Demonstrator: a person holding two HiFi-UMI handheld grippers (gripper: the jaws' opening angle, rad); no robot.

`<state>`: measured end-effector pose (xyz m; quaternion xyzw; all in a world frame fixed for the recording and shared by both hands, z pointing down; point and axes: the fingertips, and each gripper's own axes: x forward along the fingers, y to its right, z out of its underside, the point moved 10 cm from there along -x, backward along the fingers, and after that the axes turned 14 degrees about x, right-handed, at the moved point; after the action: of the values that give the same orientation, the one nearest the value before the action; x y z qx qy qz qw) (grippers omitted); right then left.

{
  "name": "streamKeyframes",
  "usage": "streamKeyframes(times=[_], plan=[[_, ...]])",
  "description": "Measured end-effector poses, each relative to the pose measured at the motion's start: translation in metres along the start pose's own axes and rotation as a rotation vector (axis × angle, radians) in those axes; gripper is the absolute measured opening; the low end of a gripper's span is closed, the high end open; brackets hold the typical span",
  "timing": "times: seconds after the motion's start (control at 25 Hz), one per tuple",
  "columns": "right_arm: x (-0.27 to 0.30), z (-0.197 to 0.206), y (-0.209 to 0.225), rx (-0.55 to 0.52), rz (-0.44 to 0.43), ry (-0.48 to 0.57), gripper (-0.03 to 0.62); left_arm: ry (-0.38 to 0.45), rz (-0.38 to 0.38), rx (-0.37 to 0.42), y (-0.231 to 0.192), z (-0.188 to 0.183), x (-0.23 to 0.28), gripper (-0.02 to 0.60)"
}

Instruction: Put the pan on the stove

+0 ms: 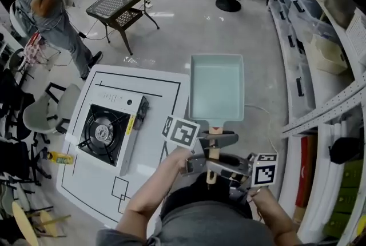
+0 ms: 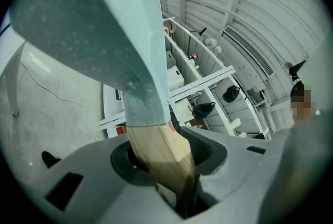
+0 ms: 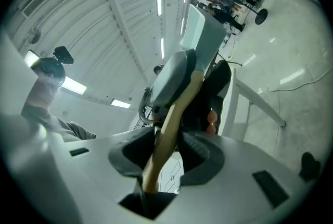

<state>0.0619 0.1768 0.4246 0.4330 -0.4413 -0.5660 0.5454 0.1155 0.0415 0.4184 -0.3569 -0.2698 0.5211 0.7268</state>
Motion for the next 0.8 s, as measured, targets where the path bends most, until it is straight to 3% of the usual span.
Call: streamKeyframes(times=[0.44,0.8], plan=[[0.058,-0.085,0.013,0.025,-0.112,-0.446,0.144,0.386,-0.287,-0.020,-0.018,-0.034,-0.063,0.133],[0.139,-0.093,0.022,0.075,-0.229,-0.868,0.143,0.767,-0.576,-0.064,0.000,-0.002,-0.139,0.133]])
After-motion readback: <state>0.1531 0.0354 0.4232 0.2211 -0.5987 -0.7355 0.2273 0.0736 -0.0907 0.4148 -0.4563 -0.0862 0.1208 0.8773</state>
